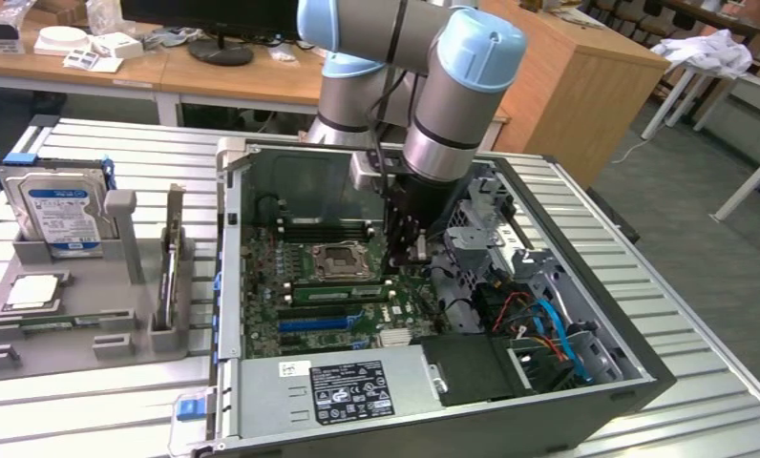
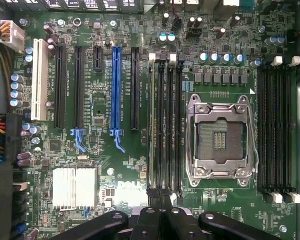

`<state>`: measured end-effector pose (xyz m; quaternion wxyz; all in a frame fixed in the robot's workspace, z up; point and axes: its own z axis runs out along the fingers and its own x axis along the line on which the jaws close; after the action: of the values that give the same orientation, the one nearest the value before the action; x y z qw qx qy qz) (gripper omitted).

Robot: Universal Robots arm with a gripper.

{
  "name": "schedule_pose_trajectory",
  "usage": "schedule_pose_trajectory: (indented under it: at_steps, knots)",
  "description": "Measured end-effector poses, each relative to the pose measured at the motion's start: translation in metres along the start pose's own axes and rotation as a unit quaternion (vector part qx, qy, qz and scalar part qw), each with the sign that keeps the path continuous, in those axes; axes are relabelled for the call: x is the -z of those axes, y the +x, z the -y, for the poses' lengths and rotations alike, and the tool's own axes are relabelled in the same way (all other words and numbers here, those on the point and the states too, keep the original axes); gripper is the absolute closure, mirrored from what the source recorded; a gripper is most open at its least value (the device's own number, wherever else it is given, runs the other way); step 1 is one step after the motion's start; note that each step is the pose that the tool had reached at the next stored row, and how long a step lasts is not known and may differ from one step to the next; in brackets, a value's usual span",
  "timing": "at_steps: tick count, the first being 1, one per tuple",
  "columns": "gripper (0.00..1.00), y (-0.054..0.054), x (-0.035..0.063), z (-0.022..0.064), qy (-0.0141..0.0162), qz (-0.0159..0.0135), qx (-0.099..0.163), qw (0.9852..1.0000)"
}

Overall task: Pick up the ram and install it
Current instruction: 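Press down the ram until it locks into place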

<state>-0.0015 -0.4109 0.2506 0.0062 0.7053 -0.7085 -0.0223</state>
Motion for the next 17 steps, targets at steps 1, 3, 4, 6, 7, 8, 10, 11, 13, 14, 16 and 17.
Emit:
schedule_pose_trajectory:
  at_steps: [1, 3, 4, 6, 7, 8, 10, 11, 13, 14, 16, 17]
  knots:
    - [0.90, 0.0000, -0.0007, 0.0000, 0.0000, 0.0000, 0.000, 1.0000]
    - [0.90, 0.0000, -0.0019, 0.0001, 0.0000, 0.0001, 0.000, 1.0000]
    - [0.90, 0.0000, -0.0026, 0.0001, 0.0000, 0.0000, 0.000, 1.0000]
    - [0.90, 0.0001, -0.0039, 0.0002, 0.0000, 0.0000, 0.000, 1.0000]
    - [0.90, 0.0001, -0.0046, 0.0002, 0.0000, 0.0000, 0.000, 1.0000]
    - [0.90, 0.0001, -0.0052, 0.0002, 0.0000, 0.0001, 0.000, 1.0000]
    - [0.90, 0.0001, -0.0059, 0.0002, 0.0000, 0.0000, 0.000, 1.0000]
    - [0.90, 0.0002, -0.0058, 0.0002, 0.0000, -0.0001, 0.000, 1.0000]
    - [0.90, 0.0001, -0.0059, 0.0002, 0.0000, 0.0000, 0.000, 1.0000]
    - [0.90, 0.0001, -0.0059, 0.0002, 0.0000, 0.0000, 0.000, 1.0000]
    - [0.90, 0.0002, -0.0060, 0.0002, 0.0000, 0.0001, 0.000, 1.0000]
    - [0.90, 0.0005, -0.0061, 0.0002, 0.0001, 0.0002, 0.000, 1.0000]
